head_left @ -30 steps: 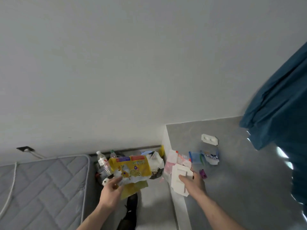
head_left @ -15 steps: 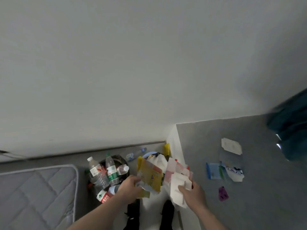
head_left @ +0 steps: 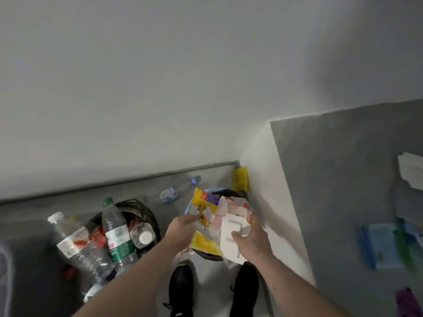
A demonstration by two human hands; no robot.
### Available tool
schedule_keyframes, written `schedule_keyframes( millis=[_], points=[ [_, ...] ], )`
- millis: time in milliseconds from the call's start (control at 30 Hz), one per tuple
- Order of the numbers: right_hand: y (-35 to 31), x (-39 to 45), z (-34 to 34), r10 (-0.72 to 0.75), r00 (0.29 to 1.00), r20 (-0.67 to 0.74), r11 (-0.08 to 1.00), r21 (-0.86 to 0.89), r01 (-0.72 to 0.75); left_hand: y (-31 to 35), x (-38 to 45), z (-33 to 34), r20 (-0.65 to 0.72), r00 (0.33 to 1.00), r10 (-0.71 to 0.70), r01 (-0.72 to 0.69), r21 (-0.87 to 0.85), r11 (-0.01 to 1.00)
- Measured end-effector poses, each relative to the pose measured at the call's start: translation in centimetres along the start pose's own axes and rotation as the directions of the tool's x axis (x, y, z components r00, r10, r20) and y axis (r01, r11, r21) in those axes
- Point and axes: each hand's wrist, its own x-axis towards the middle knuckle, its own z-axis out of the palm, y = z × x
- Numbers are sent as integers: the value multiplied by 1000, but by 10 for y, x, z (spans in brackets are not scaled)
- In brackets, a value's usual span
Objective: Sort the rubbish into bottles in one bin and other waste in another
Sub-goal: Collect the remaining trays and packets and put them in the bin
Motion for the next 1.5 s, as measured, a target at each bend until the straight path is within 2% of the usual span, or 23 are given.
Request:
schedule_keyframes(
  millis=[100,200,300,367,500,600,733,900,1033,1233,1300,1400,1500],
  points=[
    [18,49,33,20,1000,-2,1000,-20,-20,-15,45,7,-50,998,36,-34,32,999],
    [29,83,64,49,999,-6,998,-25,-49,-9,53,13,2,991,133,-126,326,937],
    [39,109,94,69,996,-58,996,-58,-72,-9,57,21,54,965,257,-232,635,737],
    [44,121,111,76,992,-98,994,-66,-83,-11,55,26,61,919,388,-294,764,575],
    [49,142,137,71,985,-157,993,-84,-85,-33,63,32,163,814,558,-381,874,300],
    [55,162,151,116,975,-190,992,-32,-124,-42,70,34,209,810,548,-381,898,220],
    [58,168,157,94,974,-204,995,-19,-100,-29,62,31,251,883,397,-357,908,220],
    [55,116,139,-54,966,-252,998,1,57,-9,34,25,201,912,357,-322,889,325],
    [42,77,107,-67,983,-172,995,56,78,10,9,22,153,923,353,-297,867,401],
    [37,37,66,-117,989,-95,993,-11,117,35,-27,17,111,956,271,-235,845,481],
    [34,15,49,-127,989,-73,992,-26,125,41,-40,13,137,952,275,-253,857,449],
    [25,-31,15,-207,977,-43,978,-26,206,58,-74,11,124,955,271,-251,824,508],
    [15,-84,-31,-295,955,-35,954,42,297,82,-111,16,118,910,398,-340,762,552]
  ],
)
